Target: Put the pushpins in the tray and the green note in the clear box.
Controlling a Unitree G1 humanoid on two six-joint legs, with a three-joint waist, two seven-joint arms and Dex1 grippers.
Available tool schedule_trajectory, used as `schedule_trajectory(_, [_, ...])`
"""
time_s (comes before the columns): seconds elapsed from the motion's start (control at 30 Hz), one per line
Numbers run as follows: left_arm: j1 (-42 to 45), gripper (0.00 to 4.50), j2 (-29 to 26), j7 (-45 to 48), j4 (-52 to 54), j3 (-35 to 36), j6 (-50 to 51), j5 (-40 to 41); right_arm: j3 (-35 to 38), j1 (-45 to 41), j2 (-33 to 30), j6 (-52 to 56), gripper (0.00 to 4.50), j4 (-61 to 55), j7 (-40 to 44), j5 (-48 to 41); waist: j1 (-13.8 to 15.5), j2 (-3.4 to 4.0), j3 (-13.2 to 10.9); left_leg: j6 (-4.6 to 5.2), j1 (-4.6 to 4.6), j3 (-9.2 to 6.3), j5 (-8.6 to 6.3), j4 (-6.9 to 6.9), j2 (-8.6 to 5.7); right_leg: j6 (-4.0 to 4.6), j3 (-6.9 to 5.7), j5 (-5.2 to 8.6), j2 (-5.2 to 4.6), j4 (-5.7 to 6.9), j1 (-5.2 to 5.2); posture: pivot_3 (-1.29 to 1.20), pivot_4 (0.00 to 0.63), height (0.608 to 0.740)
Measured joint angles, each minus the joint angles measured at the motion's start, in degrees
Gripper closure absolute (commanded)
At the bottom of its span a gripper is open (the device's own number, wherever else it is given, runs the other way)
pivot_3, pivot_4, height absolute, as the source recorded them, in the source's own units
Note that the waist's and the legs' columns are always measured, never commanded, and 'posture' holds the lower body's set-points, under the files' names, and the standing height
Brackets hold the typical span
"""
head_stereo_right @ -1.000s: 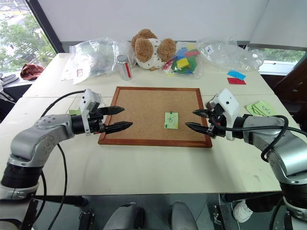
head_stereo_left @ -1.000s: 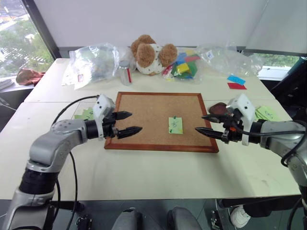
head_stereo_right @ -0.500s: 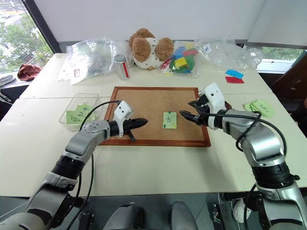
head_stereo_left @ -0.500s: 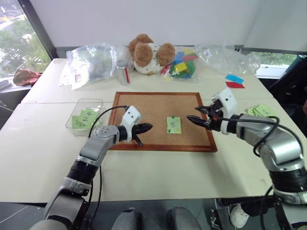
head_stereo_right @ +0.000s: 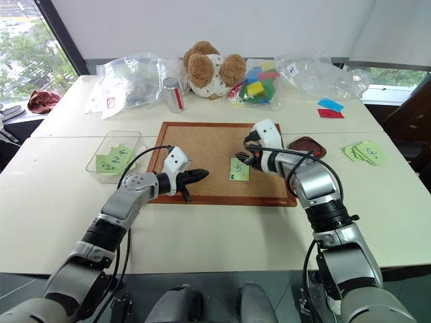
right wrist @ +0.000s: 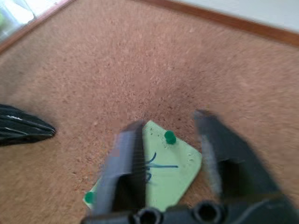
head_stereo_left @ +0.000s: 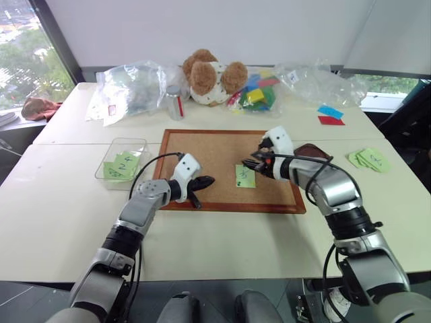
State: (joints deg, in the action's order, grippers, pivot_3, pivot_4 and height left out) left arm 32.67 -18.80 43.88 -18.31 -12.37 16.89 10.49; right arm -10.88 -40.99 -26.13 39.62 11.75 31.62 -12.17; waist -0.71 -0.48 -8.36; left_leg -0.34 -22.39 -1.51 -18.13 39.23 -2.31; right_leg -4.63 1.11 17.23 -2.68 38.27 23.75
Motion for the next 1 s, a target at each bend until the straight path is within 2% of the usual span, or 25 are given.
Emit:
schedule_trajectory(0.57, [-1.09, 4.50, -0.16, -0.55, 1.12, 0.74, 0.14, -0.04, 0.36, -1.86, 3.07, -5.43, 3.27, 8.95, 2.86, 3.91, -0.26, 0.01, 0.00, -0.02, 0.01, 0.00, 0.01, -0.01, 0.00, 0.00, 0.01, 0.00, 0.01, 0.06, 0.03, 0.00, 0.150, 0.740])
schedule_trajectory(0.7, [-1.17, 4.50, -0.17, -0.56, 1.19, 0.78, 0.12, -0.07, 0.58, -2.50, 3.68, -5.89, 4.48, 10.11, 3.45, 4.11, -0.28, 0.01, 0.01, -0.03, 0.01, 0.00, 0.01, -0.01, 0.00, 0.00, 0.00, 0.00, 0.01, 0.06, 0.04, 0.00, 0.150, 0.740])
schedule_trajectory(1.0, [-1.51, 4.50, -0.11, -0.94, 2.22, 0.82, 1.38, -0.22, 2.06, -1.76, 3.30, -2.24, 4.48, 6.50, 3.75, 3.42, -0.26, 0.02, 0.01, -0.03, -0.02, -0.01, 0.02, -0.06, 0.00, 0.00, 0.01, 0.00, 0.01, 0.08, 0.11, 0.00, 0.150, 0.740])
